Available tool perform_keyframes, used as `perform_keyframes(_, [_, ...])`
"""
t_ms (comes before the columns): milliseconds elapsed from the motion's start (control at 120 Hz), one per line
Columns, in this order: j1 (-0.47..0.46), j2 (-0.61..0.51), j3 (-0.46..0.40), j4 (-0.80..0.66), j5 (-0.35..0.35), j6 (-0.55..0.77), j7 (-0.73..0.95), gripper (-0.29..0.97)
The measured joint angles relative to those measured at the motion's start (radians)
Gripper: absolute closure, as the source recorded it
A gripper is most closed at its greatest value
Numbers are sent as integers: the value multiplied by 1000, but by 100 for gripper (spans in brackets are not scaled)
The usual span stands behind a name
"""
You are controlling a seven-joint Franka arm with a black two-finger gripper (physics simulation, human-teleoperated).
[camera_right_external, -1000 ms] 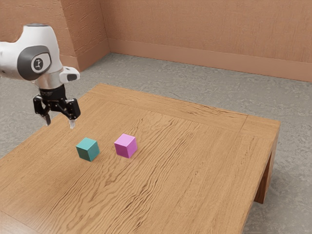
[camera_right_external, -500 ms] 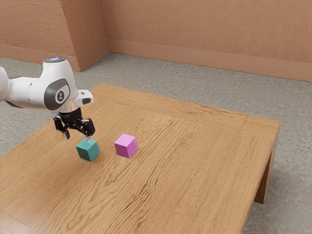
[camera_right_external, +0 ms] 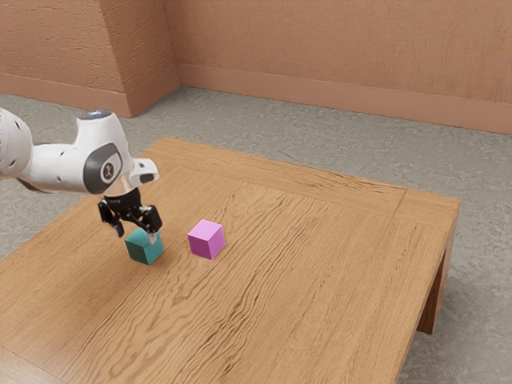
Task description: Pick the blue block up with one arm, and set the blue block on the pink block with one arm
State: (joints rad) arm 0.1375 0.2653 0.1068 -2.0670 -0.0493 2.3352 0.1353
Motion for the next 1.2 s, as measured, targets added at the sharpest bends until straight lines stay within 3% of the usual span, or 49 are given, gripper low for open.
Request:
perform_keyframes(750, [11,131,-1,62,-91,52,139,0])
perform_keyframes(958, [10,126,-7,62,-88,61,150,32])
perform_keyframes(1200, [-42,11,-16,45,-69,68,126,37])
